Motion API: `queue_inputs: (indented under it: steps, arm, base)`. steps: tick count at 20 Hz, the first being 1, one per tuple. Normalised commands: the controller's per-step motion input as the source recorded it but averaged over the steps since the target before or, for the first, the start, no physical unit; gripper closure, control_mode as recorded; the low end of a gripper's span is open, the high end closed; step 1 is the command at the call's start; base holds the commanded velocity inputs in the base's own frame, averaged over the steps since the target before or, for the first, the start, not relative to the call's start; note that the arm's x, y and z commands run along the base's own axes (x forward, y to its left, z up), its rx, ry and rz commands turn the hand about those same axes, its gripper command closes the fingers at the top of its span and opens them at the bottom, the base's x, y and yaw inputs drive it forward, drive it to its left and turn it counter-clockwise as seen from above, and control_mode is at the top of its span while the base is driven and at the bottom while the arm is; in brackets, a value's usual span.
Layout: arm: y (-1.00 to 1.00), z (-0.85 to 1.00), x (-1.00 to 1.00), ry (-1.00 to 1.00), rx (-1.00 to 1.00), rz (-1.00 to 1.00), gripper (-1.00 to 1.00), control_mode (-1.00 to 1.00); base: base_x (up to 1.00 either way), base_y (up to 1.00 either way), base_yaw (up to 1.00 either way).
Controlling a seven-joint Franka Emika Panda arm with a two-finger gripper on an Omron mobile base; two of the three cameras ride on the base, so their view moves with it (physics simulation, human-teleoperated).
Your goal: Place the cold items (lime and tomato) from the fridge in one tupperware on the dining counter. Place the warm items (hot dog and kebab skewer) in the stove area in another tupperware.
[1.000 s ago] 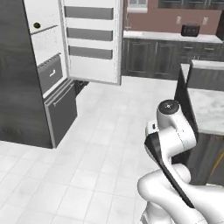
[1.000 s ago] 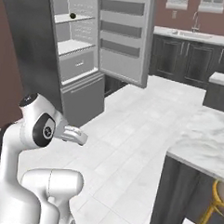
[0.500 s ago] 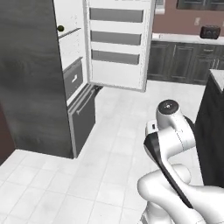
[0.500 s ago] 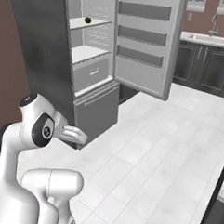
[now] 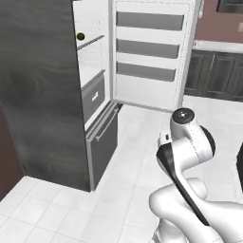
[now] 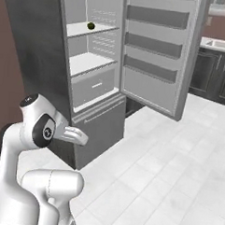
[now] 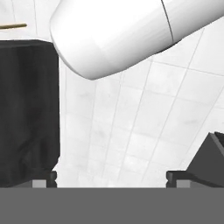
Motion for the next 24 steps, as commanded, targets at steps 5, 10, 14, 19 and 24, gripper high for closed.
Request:
queue_inputs:
  steps: [5,10,14,19,24]
  arm:
    - [0.0,0.0,0.0,0.0,0.0,0.0,-1.0,1.0]
    - [0.0,0.0,0.0,0.0,0.0,0.0,-1.0,1.0]
    - [0.0,0.0,0.0,0.0,0.0,0.0,-1.0,1.0]
    - [0.0,0.0,0.0,0.0,0.0,0.0,-1.0,1.0]
    - [0.0,0.0,0.0,0.0,0.0,0.0,-1.0,1.0]
  base:
    - [0.95,-0.01,0.25]
    - [0.83,-0.03,0.24]
    - [0.49,-0.18,0.32]
    - [0.42,-0.16,0.41]
    - [0.58,-0.37,0.34]
